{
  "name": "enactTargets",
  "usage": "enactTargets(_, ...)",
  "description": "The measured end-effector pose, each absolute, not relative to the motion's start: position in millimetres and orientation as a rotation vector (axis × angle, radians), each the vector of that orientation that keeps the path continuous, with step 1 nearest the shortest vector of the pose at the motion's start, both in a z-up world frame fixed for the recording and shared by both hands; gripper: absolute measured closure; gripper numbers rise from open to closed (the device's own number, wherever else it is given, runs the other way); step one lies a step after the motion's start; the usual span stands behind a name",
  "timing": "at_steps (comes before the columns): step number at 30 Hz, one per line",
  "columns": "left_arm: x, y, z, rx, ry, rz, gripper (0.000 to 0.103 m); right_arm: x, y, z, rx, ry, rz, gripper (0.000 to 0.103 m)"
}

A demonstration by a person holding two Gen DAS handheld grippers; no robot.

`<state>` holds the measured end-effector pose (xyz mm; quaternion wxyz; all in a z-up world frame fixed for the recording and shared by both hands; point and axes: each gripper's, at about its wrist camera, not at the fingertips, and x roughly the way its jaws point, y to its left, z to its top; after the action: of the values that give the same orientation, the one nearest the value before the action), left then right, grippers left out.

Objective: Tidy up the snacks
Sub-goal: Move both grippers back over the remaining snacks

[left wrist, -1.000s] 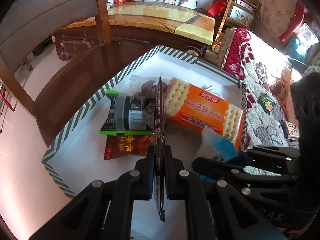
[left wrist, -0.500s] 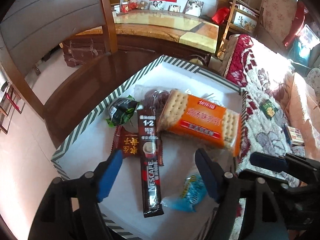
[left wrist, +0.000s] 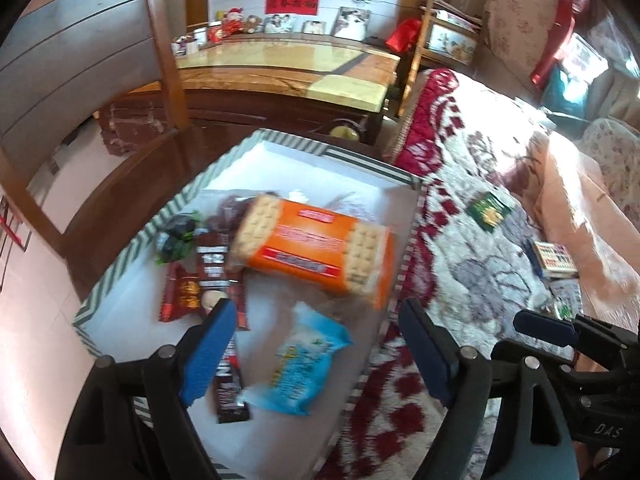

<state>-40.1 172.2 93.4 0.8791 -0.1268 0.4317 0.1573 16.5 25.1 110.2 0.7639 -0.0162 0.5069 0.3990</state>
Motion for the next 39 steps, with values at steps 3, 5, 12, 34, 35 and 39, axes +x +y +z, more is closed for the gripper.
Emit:
enactTargets(3, -34.6, 158.3, 92.3, -0.256, 0.909, 0.295, 0.017, 17.9, 13.0, 110.7, -0.038, 1.097, 0.844, 0.049)
enactTargets(5, -31.3, 149.8, 91.5, -0.248, 0.915, 0.278, 0.017, 17.6, 4.4, 109.2, -0.051, 1.099, 0.824, 0.049)
enactTargets(12, -19.5, 123.6, 88.4, -0.232, 0.935, 0.228, 0.015, 14.3, -28.8, 108.1, -0.050, 1.102, 0.777, 0.049)
enactTargets(34, 27.4, 56.5, 74.5, -0.117, 0.998, 0.080, 0.015, 41.3, -147.0, 81.3, 0.096, 1.155, 0.513, 0.048)
enactTargets(35, 31.3, 55.0, 74.0, -0.116, 1.001, 0.071, 0.015, 41.8, -148.0, 80.1, 0.097, 1.157, 0.509, 0.045)
enactTargets(39, 48.5, 49.2, 73.0, -0.108, 1.008, 0.047, 0.015, 44.4, -153.7, 73.8, 0.112, 1.171, 0.500, 0.043)
